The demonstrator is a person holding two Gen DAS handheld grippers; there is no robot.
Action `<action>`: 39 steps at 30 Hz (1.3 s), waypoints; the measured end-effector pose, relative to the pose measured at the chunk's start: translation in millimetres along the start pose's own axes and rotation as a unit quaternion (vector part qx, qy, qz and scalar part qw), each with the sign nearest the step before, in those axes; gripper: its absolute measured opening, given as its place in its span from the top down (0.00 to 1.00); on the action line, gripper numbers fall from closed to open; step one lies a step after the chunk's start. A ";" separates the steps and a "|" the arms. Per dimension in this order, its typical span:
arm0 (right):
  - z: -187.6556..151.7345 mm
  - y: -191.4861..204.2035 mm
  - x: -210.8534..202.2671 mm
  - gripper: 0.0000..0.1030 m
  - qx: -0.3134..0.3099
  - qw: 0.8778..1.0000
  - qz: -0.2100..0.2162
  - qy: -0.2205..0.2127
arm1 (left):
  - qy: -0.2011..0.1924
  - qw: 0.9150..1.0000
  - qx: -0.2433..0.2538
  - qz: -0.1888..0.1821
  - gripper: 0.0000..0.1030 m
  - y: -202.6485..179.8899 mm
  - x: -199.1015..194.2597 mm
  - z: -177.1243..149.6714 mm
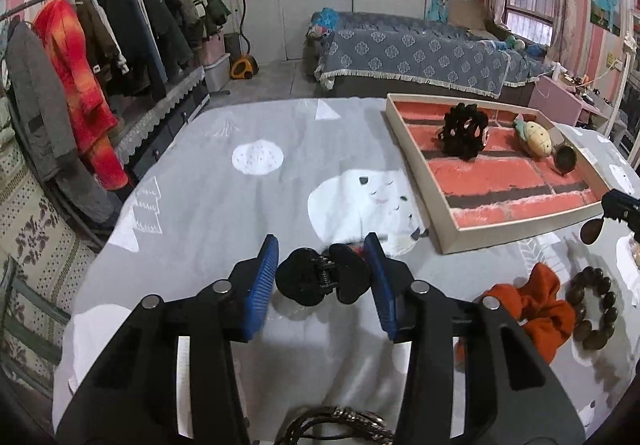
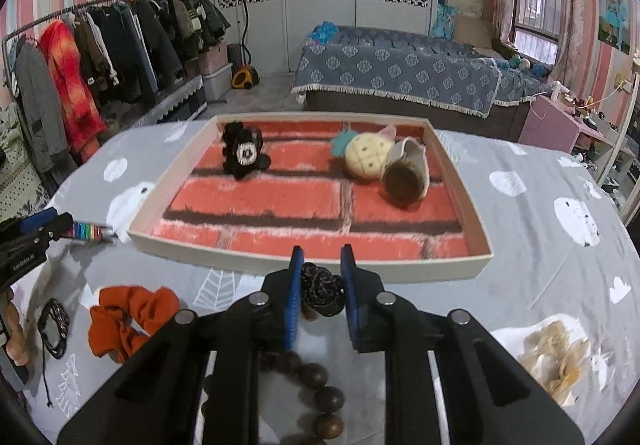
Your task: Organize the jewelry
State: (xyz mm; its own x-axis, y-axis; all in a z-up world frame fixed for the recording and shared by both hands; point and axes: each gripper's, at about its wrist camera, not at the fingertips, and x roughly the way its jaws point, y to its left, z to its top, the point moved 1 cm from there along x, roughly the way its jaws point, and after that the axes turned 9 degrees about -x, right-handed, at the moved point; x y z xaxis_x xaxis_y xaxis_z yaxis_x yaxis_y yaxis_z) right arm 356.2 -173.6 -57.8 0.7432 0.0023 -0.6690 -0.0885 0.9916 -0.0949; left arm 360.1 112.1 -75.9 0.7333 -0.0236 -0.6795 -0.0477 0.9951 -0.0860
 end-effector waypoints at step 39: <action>-7.3 -27.9 12.0 0.81 0.026 0.999 0.026 -0.005 | 0.064 0.997 -0.012 0.043 0.05 28.5 31.2 -23.3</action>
State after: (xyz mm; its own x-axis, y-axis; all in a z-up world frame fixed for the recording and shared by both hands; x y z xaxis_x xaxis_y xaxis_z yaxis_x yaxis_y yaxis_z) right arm 362.8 -202.1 -68.5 0.7450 0.0552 -0.6647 -0.0923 0.9955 -0.0207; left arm 365.9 137.5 -116.6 0.6339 0.0477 -0.7719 -0.1233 0.9916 -0.0400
